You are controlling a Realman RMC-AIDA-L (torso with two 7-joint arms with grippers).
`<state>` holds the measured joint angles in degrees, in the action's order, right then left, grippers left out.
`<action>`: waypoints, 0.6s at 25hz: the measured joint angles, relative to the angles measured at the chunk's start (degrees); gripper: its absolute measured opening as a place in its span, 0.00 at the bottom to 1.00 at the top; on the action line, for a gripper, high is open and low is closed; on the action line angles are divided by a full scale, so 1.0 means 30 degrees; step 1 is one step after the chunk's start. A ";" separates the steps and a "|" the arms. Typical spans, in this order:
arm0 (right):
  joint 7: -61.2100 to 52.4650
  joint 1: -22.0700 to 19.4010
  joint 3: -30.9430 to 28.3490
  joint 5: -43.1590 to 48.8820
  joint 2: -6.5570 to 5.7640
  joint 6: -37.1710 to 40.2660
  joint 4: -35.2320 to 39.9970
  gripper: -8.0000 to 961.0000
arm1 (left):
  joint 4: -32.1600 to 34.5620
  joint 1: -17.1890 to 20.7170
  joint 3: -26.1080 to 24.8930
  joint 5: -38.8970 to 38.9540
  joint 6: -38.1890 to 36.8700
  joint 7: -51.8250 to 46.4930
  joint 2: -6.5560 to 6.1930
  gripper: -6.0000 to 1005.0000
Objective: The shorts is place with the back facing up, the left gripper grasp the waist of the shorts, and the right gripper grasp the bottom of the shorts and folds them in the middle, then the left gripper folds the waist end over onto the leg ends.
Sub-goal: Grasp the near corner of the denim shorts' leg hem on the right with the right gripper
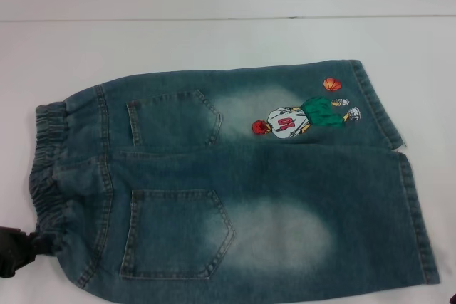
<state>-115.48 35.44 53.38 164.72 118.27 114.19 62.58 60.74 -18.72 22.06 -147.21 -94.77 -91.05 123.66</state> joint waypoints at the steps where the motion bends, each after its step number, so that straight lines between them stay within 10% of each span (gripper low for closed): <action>1: -0.0008 0.0009 0.0073 -0.0003 0.0027 -0.0026 -0.0026 0.91 | 0.0000 0.0001 0.0000 -0.0002 0.0003 -0.0001 0.0004 0.10; 15: -0.0618 0.0254 0.1013 -0.0003 0.0416 -0.0220 -0.0224 0.91 | -0.0318 -0.0024 0.0133 -0.0003 0.0227 -0.0001 0.0058 0.10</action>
<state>-117.34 36.20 56.42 164.71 119.51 113.53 61.91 59.78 -18.79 22.46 -147.22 -94.09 -91.06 123.84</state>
